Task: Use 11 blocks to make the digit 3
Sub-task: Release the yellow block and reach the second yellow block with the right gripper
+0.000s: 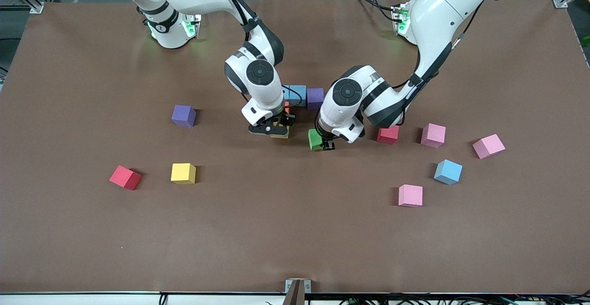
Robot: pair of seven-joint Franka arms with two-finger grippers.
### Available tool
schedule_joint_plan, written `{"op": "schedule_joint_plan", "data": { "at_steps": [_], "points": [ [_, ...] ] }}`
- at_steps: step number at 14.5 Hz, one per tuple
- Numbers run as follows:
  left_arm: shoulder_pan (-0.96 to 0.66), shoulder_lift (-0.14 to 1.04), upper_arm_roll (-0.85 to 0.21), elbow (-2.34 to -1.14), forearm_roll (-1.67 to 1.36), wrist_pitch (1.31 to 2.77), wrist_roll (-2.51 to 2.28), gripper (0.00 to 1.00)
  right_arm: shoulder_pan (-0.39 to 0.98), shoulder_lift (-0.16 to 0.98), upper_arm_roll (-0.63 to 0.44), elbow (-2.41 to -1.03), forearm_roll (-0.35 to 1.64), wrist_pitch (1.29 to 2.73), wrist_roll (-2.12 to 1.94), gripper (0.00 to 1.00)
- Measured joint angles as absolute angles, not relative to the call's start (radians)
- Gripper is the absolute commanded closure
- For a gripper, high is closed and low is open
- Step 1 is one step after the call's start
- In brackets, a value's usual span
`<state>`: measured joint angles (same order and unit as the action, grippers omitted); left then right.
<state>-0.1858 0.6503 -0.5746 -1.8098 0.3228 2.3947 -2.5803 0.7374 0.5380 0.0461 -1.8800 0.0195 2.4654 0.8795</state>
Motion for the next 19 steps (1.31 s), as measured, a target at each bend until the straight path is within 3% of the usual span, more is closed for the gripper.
{"op": "schedule_joint_plan", "data": {
  "at_steps": [13, 19],
  "points": [
    [-0.252, 0.666, -0.576, -1.829, 0.323, 2.431, -2.586, 0.80, 0.727, 0.502, 0.031, -1.865, 0.019, 2.429, 0.862, 0.00],
    [-0.302, 0.685, -0.573, -1.824, 0.323, 2.443, -2.634, 0.80, 0.558, 0.445, 0.017, -1.863, 0.018, 2.319, 0.787, 0.00]
  ]
}}
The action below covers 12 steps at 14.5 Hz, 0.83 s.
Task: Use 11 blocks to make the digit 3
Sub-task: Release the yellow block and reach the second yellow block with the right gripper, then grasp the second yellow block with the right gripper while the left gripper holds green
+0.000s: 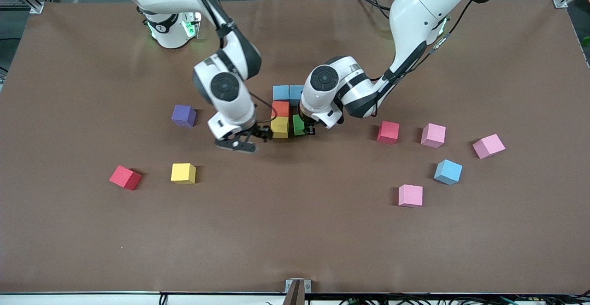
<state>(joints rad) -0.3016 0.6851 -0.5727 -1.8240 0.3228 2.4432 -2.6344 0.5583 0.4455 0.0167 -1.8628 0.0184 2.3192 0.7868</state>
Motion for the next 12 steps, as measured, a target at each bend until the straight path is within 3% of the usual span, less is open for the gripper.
{"op": "schedule_joint_plan", "data": {
  "at_steps": [6, 12],
  "points": [
    [-0.325, 0.685, -0.571, -1.821, 0.340, 2.443, -2.634, 0.79, 0.344, 0.442, 0.013, -1.884, 0.018, 2.313, 0.438, 0.00],
    [-0.334, 0.691, -0.563, -1.817, 0.424, 2.443, -2.635, 0.79, 0.232, 0.461, 0.014, -1.896, 0.017, 2.371, 0.320, 0.00]
  ]
}}
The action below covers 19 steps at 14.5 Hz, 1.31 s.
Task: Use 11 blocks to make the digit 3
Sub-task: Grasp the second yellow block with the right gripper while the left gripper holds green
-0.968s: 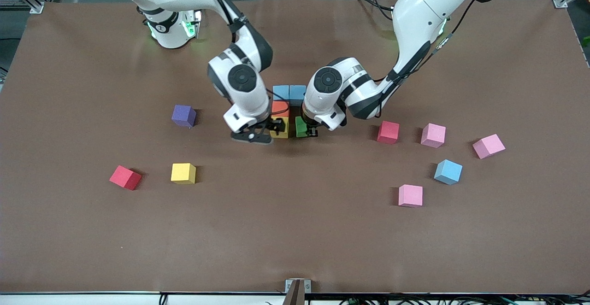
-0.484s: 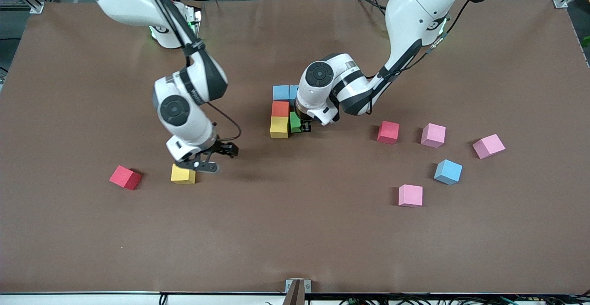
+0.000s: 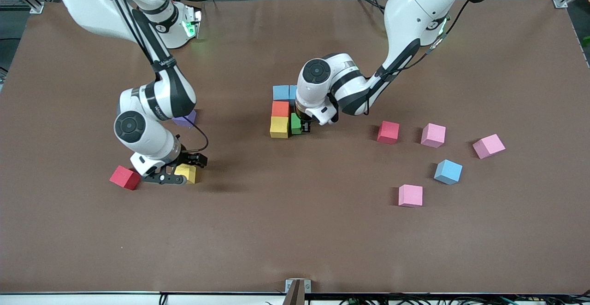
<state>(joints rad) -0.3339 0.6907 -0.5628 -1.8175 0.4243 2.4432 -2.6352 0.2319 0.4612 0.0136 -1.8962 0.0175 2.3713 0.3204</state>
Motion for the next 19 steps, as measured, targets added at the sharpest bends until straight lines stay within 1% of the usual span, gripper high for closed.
{"op": "schedule_joint_plan", "data": {
  "at_steps": [2, 5, 11, 12, 13, 14, 15, 16, 17, 18, 19],
  "points": [
    [-0.348, 0.696, -0.552, -1.807, 0.431, 2.443, -2.635, 0.79, 0.210, 0.481, 0.014, -1.899, 0.015, 2.407, 0.308, 0.00],
    [-0.362, 0.710, -0.543, -1.782, 0.433, 2.443, -2.635, 0.78, 0.185, 0.493, 0.014, -1.898, 0.009, 2.423, 0.290, 0.00],
    [-0.393, 0.723, -0.504, -1.761, 0.437, 2.443, -2.635, 0.79, 0.179, 0.529, 0.015, -1.904, 0.005, 2.472, 0.287, 0.00],
    [-0.403, 0.723, -0.495, -1.756, 0.437, 2.442, -2.635, 0.79, 0.179, 0.534, 0.015, -1.910, 0.004, 2.476, 0.287, 0.01],
    [-0.409, 0.723, -0.490, -1.752, 0.437, 2.442, -2.635, 0.79, 0.179, 0.536, 0.015, -1.917, 0.004, 2.480, 0.287, 0.07],
    [-0.412, 0.724, -0.486, -1.748, 0.437, 2.442, -2.635, 0.78, 0.179, 0.536, 0.015, -1.925, 0.003, 2.483, 0.287, 0.29],
    [-0.412, 0.724, -0.484, -1.744, 0.437, 2.442, -2.635, 0.77, 0.179, 0.536, 0.015, -1.930, 0.003, 2.484, 0.287, 0.53],
    [-0.413, 0.724, -0.483, -1.742, 0.437, 2.442, -2.635, 0.72, 0.179, 0.536, 0.016, -1.932, 0.002, 2.484, 0.287, 0.73],
    [-0.413, 0.724, -0.482, -1.740, 0.437, 2.442, -2.635, 0.62, 0.179, 0.536, 0.016, -1.932, 0.002, 2.484, 0.286, 0.88],
    [-0.413, 0.724, -0.481, -1.740, 0.437, 2.442, -2.635, 0.47, 0.179, 0.535, 0.017, -1.931, 0.002, 2.484, 0.286, 0.98],
    [-0.413, 0.724, -0.481, -1.739, 0.437, 2.442, -2.635, 0.31, 0.179, 0.534, 0.017, -1.931, 0.002, 2.484, 0.286, 1.00]
  ]
}}
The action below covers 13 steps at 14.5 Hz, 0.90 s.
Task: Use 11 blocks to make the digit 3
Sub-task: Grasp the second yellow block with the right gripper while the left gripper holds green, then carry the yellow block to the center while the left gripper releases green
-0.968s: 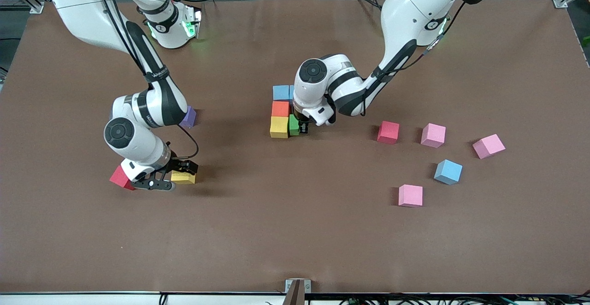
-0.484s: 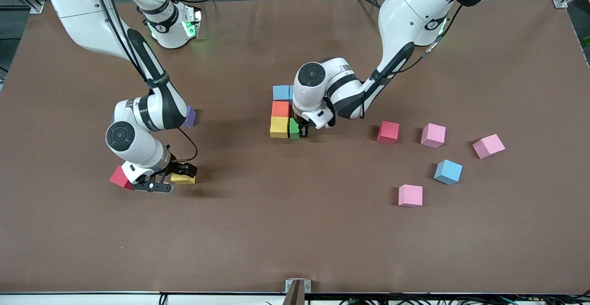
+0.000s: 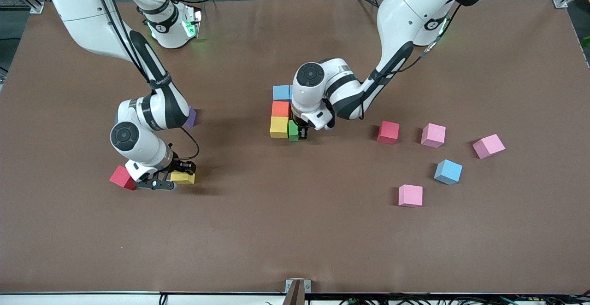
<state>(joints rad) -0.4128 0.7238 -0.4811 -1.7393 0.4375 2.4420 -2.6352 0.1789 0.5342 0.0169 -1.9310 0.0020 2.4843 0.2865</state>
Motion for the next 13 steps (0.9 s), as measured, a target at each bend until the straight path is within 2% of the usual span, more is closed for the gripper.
{"op": "schedule_joint_plan", "data": {
  "at_steps": [1, 2, 6, 13],
  "points": [
    [-0.413, 0.724, -0.481, -1.739, 0.437, 2.442, -2.635, 0.03, 0.179, 0.534, 0.018, -1.929, 0.002, 2.484, 0.286, 0.99],
    [-0.413, 0.724, -0.481, -1.739, 0.437, 2.442, -2.635, 0.00, 0.180, 0.534, 0.021, -1.926, 0.002, 2.482, 0.286, 0.99],
    [-0.414, 0.723, -0.481, -1.716, 0.441, 2.421, -2.633, 0.00, 0.217, 0.527, 0.039, -1.892, 0.002, 2.424, 0.312, 1.00],
    [-0.361, 0.622, -0.477, -1.559, 0.447, 2.149, -2.356, 0.00, 0.395, 0.526, 0.046, -1.869, 0.002, 2.416, 0.481, 0.99]
  ]
}}
